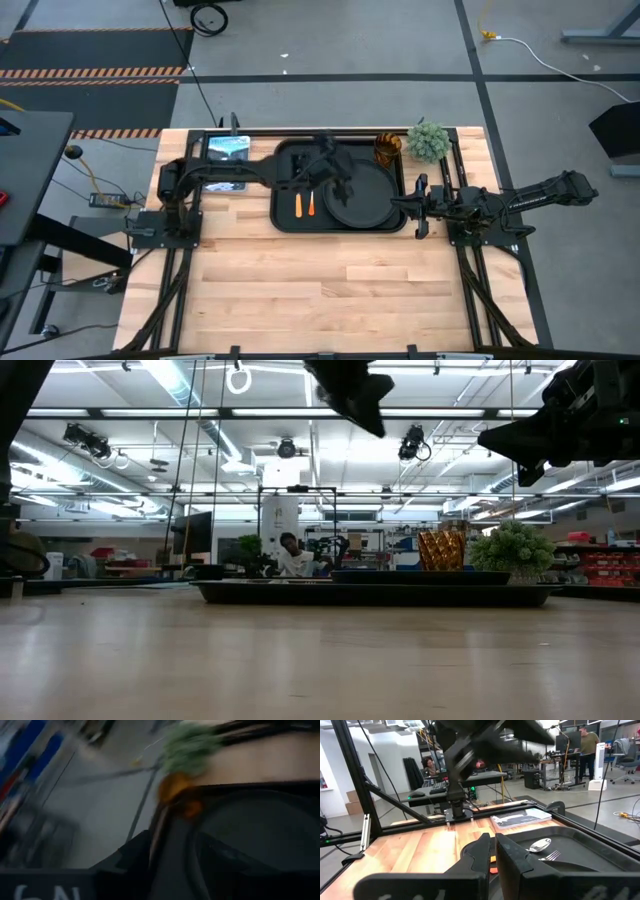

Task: Pick and place plate/cup/fork/spoon on tray
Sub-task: Return to Home Position

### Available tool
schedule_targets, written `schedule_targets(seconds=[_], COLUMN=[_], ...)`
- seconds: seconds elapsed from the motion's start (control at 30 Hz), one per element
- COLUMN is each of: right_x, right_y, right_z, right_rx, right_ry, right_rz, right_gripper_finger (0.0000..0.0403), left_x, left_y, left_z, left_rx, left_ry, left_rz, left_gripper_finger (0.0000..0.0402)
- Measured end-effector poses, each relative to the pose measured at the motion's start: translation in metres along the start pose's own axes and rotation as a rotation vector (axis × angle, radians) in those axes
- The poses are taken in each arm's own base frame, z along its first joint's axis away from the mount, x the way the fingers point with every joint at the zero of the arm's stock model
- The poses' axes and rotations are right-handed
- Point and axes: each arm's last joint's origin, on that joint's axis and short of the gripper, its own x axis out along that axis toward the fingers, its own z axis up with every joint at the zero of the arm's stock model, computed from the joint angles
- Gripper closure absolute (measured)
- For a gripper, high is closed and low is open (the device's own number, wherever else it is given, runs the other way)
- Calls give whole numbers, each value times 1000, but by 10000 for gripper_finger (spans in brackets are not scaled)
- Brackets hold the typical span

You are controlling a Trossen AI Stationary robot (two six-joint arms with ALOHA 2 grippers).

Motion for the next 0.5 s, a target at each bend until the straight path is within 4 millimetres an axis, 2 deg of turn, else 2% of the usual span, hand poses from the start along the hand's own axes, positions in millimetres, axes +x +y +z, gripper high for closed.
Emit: schedule_targets(seconds=[0.17, 0.3, 0.5], right_x=[0, 0, 0], right_y=[0, 0, 0], right_z=[0, 0, 0], right_rx=[0, 0, 0], right_ry=[0, 0, 0], right_rz=[0, 0, 0], right_gripper_finger=[369, 369, 369], left_x=[-3, -11, -49], left_y=[-28, -40, -42], left_z=[-2, -1, 9], left_rx=[219, 266, 254], left_ry=[-137, -175, -287], left_rz=[-202, -304, -525], left_gripper_finger=[235, 235, 235])
